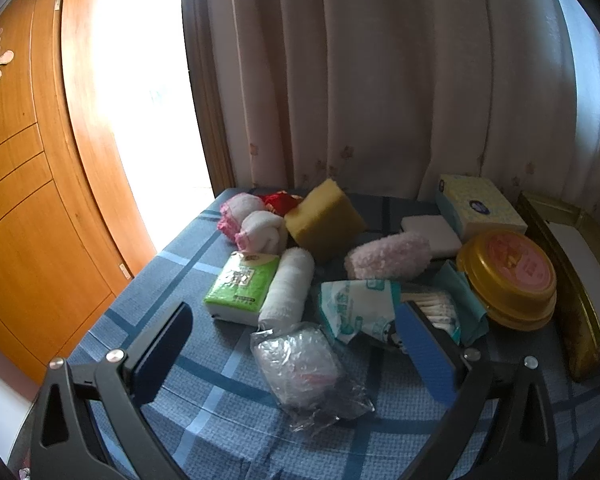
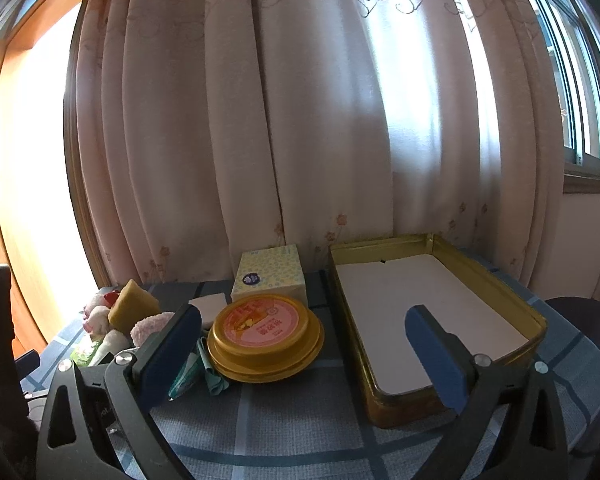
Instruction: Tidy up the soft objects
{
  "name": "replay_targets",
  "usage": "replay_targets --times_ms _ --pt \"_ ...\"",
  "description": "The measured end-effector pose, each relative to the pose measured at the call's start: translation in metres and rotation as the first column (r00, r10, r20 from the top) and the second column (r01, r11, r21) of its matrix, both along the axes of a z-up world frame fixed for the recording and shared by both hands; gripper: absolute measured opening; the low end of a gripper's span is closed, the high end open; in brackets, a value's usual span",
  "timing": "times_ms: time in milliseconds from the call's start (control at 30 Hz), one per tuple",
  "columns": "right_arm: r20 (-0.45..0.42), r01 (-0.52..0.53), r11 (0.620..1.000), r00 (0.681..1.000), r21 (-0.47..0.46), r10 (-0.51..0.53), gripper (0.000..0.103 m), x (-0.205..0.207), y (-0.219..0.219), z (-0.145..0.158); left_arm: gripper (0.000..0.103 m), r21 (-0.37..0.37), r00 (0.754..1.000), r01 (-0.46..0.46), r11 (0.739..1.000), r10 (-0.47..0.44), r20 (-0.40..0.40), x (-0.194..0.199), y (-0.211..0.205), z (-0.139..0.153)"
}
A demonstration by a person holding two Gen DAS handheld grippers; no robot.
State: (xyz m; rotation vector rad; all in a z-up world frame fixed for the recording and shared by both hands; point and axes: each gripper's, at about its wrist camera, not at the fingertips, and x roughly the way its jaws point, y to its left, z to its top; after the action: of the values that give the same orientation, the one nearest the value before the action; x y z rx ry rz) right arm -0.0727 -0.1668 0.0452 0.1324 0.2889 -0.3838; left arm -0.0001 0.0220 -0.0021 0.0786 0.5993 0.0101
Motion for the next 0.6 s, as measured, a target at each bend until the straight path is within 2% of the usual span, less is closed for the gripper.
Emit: replay_targets --times_ms 267,367,500,600 --pt "-0.056 -0.06 0.998 0.997 -0.013 0.059 0.103 0.01 0.007 -0.009 0.103 0.018 1.0 -0.01 1.0 0.011 -0.006 -0.001 0.012 -0.003" --pt "-0.098 -0.099 0.995 0.99 0.0 0.099 0.103 0.02 0.013 -0.016 0.103 0.043 0.999 -0.04 0.998 0.041 -0.013 -0.002 0.029 -0.006" --pt "-0.124 -0.133 0.991 0.983 0.004 0.133 0.103 0.027 0.024 -0.023 0.103 0.026 0.995 -0.092 0.995 0.093 -0.026 0.001 0.054 -0.008" --pt "-0.145 -0.196 0.98 0.97 0.008 0.195 0.102 0.035 0.036 -0.024 0.103 0.03 0.994 -0.109 0.994 0.11 -0.026 0.002 0.063 -0.01"
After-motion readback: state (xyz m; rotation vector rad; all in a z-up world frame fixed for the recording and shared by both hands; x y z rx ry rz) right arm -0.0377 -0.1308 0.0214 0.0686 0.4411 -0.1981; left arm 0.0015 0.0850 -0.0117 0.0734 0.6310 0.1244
